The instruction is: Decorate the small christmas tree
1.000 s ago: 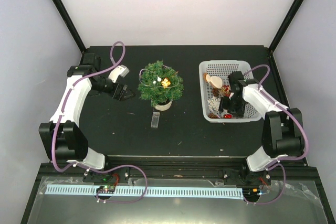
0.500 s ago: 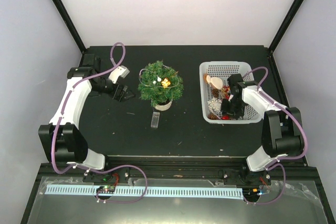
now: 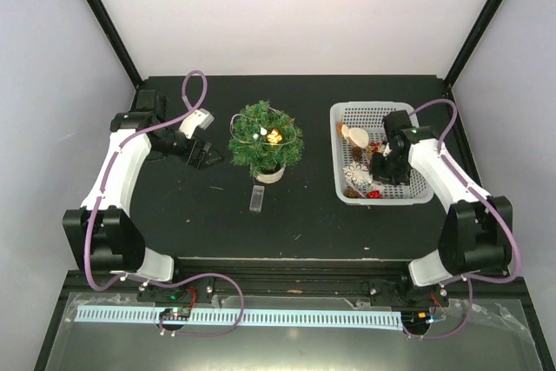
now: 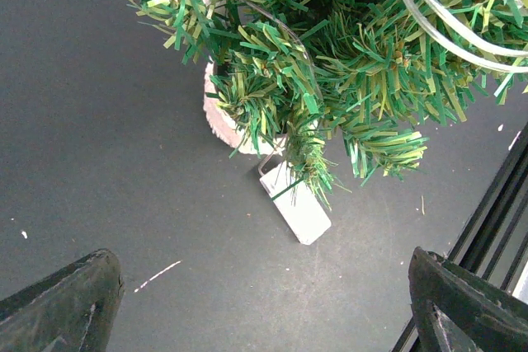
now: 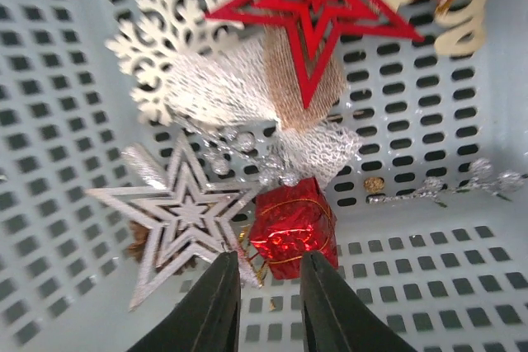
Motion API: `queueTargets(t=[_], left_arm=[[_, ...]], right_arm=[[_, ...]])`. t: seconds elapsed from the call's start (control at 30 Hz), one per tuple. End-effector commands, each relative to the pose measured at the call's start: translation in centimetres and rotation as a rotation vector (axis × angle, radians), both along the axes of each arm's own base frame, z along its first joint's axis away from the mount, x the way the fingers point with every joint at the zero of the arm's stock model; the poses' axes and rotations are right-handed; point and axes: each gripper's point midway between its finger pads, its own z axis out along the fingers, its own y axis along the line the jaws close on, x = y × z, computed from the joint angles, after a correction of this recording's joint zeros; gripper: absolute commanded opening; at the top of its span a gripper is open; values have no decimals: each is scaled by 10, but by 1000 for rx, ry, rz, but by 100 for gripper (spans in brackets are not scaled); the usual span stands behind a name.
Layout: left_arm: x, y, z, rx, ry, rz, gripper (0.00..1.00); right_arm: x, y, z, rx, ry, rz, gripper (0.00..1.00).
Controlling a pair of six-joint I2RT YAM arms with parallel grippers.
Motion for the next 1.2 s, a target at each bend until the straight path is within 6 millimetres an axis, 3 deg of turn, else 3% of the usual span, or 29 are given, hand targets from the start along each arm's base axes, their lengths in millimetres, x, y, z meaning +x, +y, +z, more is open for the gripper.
queueTargets(t=[0.0, 0.47, 0.5, 0.6, 0.63, 0.7, 0.8, 0.9, 1.17], left_arm=[[0, 0, 15, -14, -56, -3, 95], [-7, 0, 19, -13, -62, -3, 95], [-7, 0, 20, -12, -62, -1, 95], [-8, 0, 21, -12, -64, -3, 95], [-9, 1, 21, -10, -64, -3, 95], [-10, 1, 22, -7, -65, -5, 95], [-12, 1, 21, -4, -65, -3, 95], [-13, 1, 19, -5, -58, -3, 95], [-12, 1, 24, -8, -69, 0, 95]], right_arm=[[5, -6, 32, -24, -71, -13, 23], [30, 25, 113, 61, -281, 67, 18], [30, 23, 110, 44, -275, 69, 21], [21, 21, 76, 26, -177, 75, 53], [16, 21, 65, 26, -146, 74, 57], [3, 15, 37, -4, -62, 73, 58], [-7, 15, 11, -4, -7, 95, 60], [-7, 19, -3, 14, 12, 108, 66], [-7, 22, -32, 19, 78, 122, 67]])
